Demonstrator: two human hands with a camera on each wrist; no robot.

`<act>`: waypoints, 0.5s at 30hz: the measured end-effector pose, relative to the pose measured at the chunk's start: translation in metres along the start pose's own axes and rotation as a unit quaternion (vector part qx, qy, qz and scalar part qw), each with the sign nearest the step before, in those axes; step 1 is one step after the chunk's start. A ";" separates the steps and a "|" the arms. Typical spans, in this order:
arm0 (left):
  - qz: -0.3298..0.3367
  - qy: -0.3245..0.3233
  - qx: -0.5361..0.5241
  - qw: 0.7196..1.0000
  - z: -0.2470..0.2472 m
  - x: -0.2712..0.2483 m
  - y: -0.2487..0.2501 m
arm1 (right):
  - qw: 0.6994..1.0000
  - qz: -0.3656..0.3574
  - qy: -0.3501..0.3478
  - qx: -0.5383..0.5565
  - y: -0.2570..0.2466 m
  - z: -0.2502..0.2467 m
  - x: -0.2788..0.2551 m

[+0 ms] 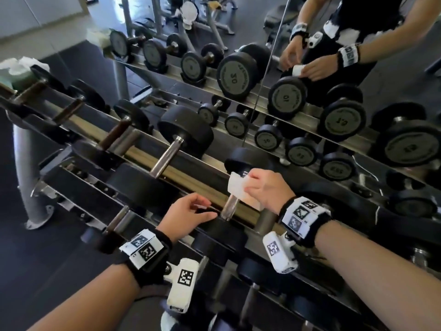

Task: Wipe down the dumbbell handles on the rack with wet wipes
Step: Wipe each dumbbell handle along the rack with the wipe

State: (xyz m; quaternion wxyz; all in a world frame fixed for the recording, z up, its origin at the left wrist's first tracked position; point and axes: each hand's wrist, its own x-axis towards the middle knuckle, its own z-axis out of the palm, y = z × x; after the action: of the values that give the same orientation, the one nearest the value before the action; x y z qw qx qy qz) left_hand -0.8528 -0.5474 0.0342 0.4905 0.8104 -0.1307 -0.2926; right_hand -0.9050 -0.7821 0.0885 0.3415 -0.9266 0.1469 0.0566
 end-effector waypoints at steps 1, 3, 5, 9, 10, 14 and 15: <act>-0.010 -0.004 0.002 1.000 0.000 -0.001 -0.003 | 1.000 -0.027 -0.007 -0.006 -0.004 0.000 0.006; -0.023 -0.008 0.000 1.000 0.000 -0.003 -0.008 | 0.994 -0.100 0.009 -0.045 -0.010 -0.002 0.020; -0.021 -0.006 0.003 1.000 0.000 -0.004 -0.011 | 0.976 -0.173 0.028 -0.126 -0.016 -0.001 0.027; -0.022 -0.007 0.003 1.000 0.000 -0.003 -0.013 | 0.941 -0.245 -0.059 -0.224 -0.009 0.014 0.033; -0.022 -0.007 0.002 1.000 0.000 -0.003 -0.013 | 0.936 -0.245 -0.088 -0.238 -0.005 0.021 0.032; -0.024 -0.008 -0.001 1.000 0.001 -0.005 -0.015 | 0.931 -0.222 -0.168 -0.235 0.006 0.041 0.027; -0.025 -0.009 0.000 1.000 0.001 -0.005 -0.016 | 0.933 -0.217 -0.181 -0.221 0.006 0.044 0.027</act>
State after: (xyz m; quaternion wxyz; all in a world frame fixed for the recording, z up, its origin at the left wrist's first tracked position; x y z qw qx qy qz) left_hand -0.8583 -0.5382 0.0218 0.4814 0.8111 -0.1145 -0.3119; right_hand -0.8814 -0.7643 0.0459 0.1525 -0.9622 -0.1380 0.1786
